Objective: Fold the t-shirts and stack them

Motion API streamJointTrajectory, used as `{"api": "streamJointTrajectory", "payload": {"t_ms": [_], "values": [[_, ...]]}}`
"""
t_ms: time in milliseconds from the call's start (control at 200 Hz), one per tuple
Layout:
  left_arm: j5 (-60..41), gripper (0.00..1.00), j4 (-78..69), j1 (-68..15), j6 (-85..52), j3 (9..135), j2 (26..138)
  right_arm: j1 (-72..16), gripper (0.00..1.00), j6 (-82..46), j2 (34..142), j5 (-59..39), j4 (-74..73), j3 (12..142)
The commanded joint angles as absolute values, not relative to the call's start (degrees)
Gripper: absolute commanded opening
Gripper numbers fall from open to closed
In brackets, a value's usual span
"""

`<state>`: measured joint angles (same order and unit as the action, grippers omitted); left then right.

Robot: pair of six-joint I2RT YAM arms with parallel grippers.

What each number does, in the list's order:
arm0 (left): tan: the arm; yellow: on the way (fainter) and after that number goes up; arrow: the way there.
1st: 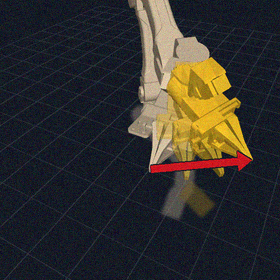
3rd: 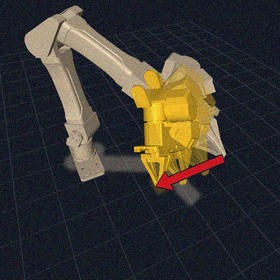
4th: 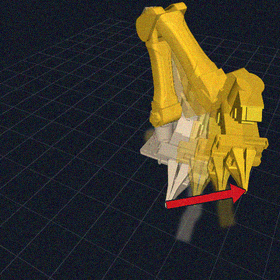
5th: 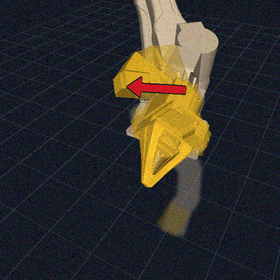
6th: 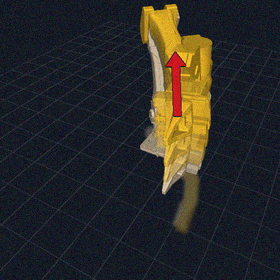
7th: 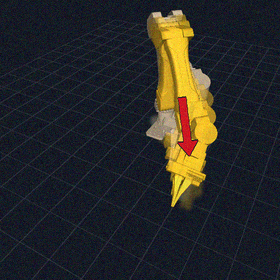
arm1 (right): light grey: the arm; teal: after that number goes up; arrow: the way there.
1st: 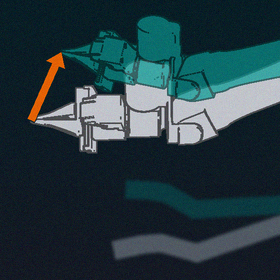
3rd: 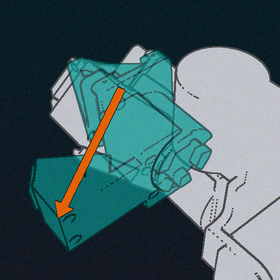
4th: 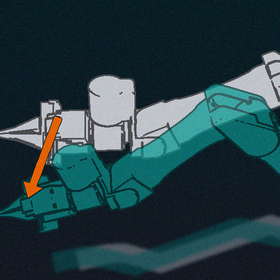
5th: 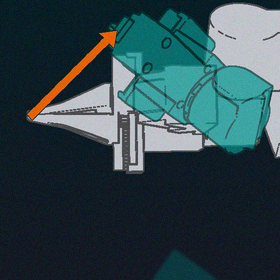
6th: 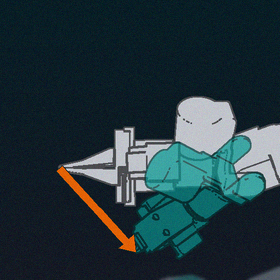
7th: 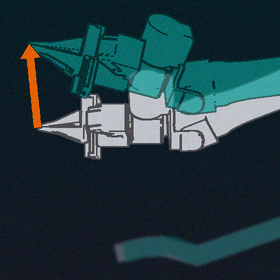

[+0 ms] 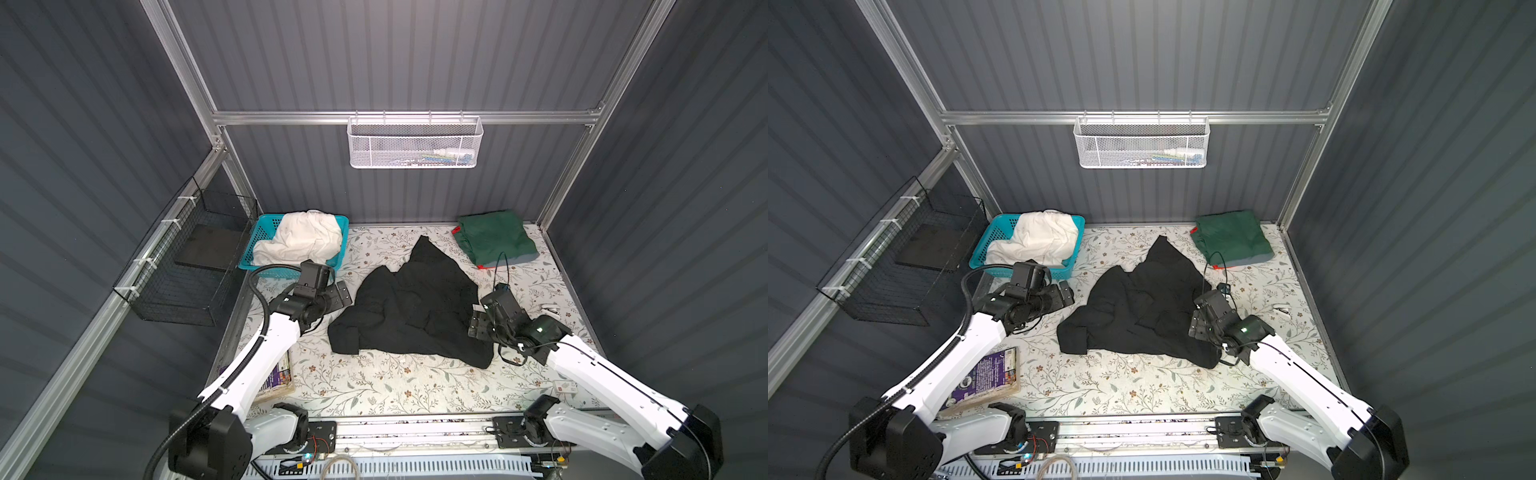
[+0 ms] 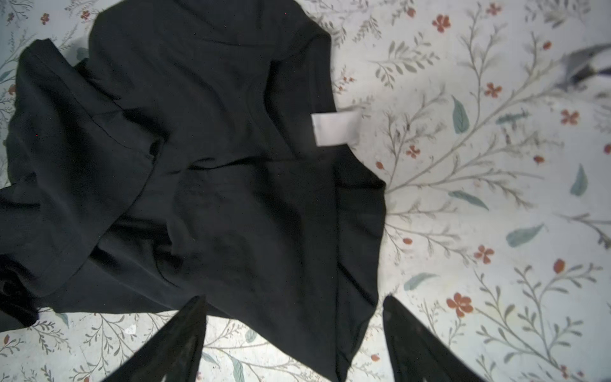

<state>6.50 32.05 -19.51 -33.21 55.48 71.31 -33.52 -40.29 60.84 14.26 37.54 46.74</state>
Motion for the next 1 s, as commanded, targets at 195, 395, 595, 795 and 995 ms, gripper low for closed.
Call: {"api": "streamJointTrajectory", "payload": {"t_ms": [195, 395, 595, 795, 995], "values": [[-0.1, 1.00, 23.9, -29.5, -28.4, 63.3, 85.3, -24.4, 0.69, -35.5, 77.0, -2.5, 25.0, 50.8], [-2.6, 1.00, 20.2, -34.2, -28.7, 66.6, 93.1, -22.7, 0.61, -35.4, 85.3, -10.8, 18.5, 50.8], [-4.5, 1.00, 19.3, -36.0, -27.9, 70.6, 99.0, -23.0, 0.56, -32.3, 92.4, -10.2, 18.7, 51.1], [-4.9, 1.00, 18.9, -36.3, -27.3, 72.9, 102.7, -23.5, 0.31, -30.6, 93.4, -12.4, 16.5, 51.2], [-3.9, 1.00, 21.2, -36.3, -26.2, 76.2, 105.9, -23.9, 0.00, -29.7, 89.0, -10.2, 18.4, 49.8]]}}
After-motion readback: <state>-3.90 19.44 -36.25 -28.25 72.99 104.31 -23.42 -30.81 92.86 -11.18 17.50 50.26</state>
